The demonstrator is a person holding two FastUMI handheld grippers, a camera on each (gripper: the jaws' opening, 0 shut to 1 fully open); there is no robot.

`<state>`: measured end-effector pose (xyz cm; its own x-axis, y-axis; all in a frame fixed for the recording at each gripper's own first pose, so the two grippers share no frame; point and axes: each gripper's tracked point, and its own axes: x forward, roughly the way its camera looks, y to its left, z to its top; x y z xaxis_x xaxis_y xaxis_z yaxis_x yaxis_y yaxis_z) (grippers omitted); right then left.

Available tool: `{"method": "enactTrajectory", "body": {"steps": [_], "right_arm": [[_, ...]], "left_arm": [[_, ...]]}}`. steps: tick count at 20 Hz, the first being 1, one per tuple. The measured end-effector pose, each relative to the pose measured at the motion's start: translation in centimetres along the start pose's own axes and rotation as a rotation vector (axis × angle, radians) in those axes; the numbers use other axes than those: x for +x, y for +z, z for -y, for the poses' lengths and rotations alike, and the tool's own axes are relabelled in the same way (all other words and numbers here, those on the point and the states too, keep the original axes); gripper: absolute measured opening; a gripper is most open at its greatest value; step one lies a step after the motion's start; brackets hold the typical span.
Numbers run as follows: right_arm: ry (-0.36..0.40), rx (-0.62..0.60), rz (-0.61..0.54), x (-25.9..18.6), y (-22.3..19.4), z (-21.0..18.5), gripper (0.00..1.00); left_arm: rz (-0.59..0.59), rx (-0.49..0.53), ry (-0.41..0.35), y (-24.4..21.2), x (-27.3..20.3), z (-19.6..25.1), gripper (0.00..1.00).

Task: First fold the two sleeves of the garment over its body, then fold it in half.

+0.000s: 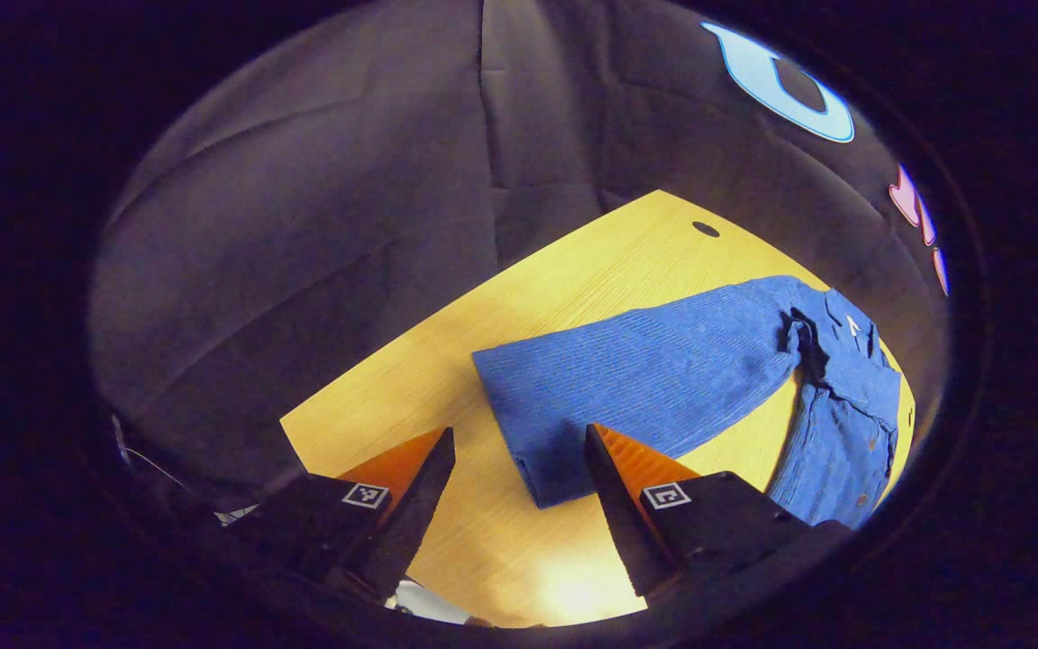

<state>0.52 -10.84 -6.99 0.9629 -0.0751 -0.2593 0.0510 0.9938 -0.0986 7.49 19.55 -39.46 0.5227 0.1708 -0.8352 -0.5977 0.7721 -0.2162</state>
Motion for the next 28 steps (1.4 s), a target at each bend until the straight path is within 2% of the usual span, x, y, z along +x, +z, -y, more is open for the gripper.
{"method": "enactTrajectory", "body": {"steps": [1,3,6,7,8,10,11,14,18,21,25,28], "right_arm": [[-0.033,0.006,-0.002,-0.9,-0.2,0.9,0.96],[-0.085,0.014,-0.002,-2.4,-0.1,2.6,0.96],[-0.130,0.064,-0.019,-3.8,-0.8,3.9,0.96],[-0.141,0.076,-0.026,-3.9,-1.2,4.3,0.96],[-0.149,0.084,-0.032,-3.9,-1.6,4.5,0.96],[-0.145,0.108,-0.049,-4.2,-2.3,4.2,0.96],[-0.140,0.117,-0.057,-4.3,-2.7,3.9,0.96],[-0.127,0.104,-0.063,-4.3,-3.2,3.4,0.96],[-0.115,0.112,-0.079,-4.2,-3.9,3.4,0.97],[-0.111,0.121,-0.088,-3.8,-4.5,4.0,0.96],[-0.102,0.134,-0.090,-3.0,-5.0,5.0,0.96],[-0.089,0.154,-0.092,-2.4,-5.3,5.6,0.96]], "left_arm": [[-0.028,0.011,0.014,0.0,0.5,0.2,0.82],[-0.032,0.052,0.025,0.8,1.0,0.6,0.85],[-0.098,0.028,0.027,1.4,1.2,1.6,0.80],[-0.112,0.029,0.014,1.7,1.1,2.0,0.70],[-0.120,0.043,0.007,1.9,1.2,2.6,0.64],[-0.123,0.067,-0.018,2.2,1.6,3.3,0.39],[-0.131,0.063,-0.010,2.0,1.7,3.4,0.12],[-0.106,0.083,-0.030,2.3,1.6,3.4,0.00],[-0.105,0.005,-0.066,2.2,0.7,3.8,0.00],[-0.005,0.022,-0.121,5.7,-1.8,6.2,0.00],[0.114,0.110,-0.284,10.0,-6.7,15.1,0.00],[0.156,0.183,-0.465,10.4,-10.6,25.0,0.00]]}}
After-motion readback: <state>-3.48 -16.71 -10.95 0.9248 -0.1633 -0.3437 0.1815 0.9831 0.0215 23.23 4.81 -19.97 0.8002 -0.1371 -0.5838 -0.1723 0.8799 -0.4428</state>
